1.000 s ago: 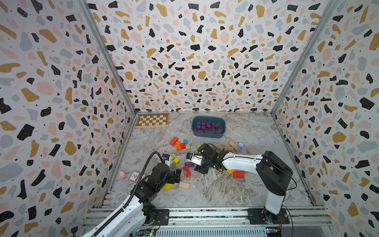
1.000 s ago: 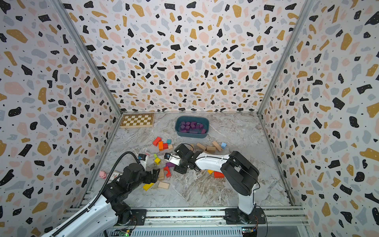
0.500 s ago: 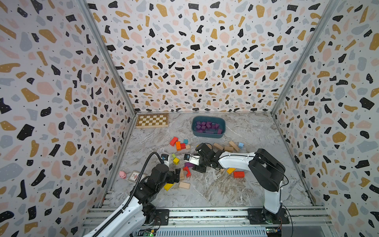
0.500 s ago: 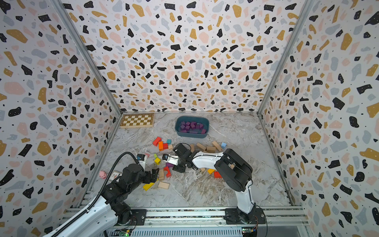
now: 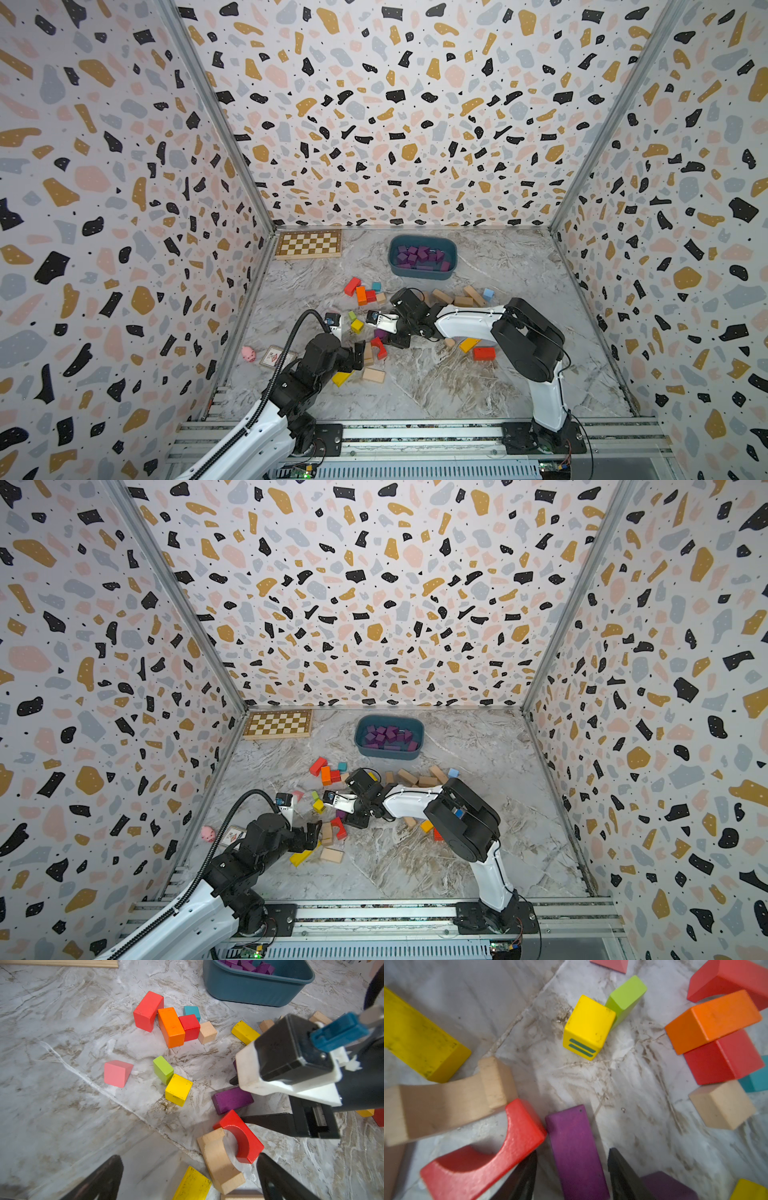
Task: Pick purple bricks into the storage bin
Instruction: Pick up the building block from the center of the board.
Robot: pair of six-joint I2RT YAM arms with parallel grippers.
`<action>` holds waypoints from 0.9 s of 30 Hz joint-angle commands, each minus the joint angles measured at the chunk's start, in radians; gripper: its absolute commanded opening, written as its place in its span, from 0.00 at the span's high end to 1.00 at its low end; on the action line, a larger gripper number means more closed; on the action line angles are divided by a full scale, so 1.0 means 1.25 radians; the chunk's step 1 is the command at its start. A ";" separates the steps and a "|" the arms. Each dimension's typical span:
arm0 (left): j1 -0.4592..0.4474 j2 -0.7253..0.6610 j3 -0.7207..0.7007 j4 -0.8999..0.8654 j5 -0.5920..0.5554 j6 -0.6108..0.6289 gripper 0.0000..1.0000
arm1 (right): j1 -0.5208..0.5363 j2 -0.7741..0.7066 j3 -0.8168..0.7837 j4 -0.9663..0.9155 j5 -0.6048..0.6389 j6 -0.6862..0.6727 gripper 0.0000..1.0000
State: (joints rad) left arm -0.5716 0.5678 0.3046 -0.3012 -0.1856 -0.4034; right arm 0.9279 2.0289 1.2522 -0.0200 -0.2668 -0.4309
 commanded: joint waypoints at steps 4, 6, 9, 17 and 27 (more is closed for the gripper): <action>0.000 -0.019 -0.009 0.028 -0.009 0.001 0.01 | 0.003 0.027 0.042 -0.039 -0.038 -0.007 0.50; 0.000 -0.024 -0.011 0.027 -0.009 0.001 0.01 | 0.002 0.031 0.044 -0.048 -0.045 -0.005 0.54; 0.000 -0.027 -0.013 0.028 -0.010 0.000 0.01 | 0.002 0.029 0.037 -0.049 -0.046 -0.003 0.58; 0.000 -0.029 -0.013 0.028 -0.011 0.000 0.01 | -0.007 -0.001 0.018 -0.054 -0.037 -0.003 0.69; 0.000 -0.031 -0.014 0.028 -0.007 0.000 0.01 | -0.056 -0.078 0.046 -0.095 -0.046 -0.040 0.78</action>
State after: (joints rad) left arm -0.5716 0.5385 0.2989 -0.3008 -0.1856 -0.4046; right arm 0.8791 2.0212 1.2850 -0.0921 -0.3210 -0.4538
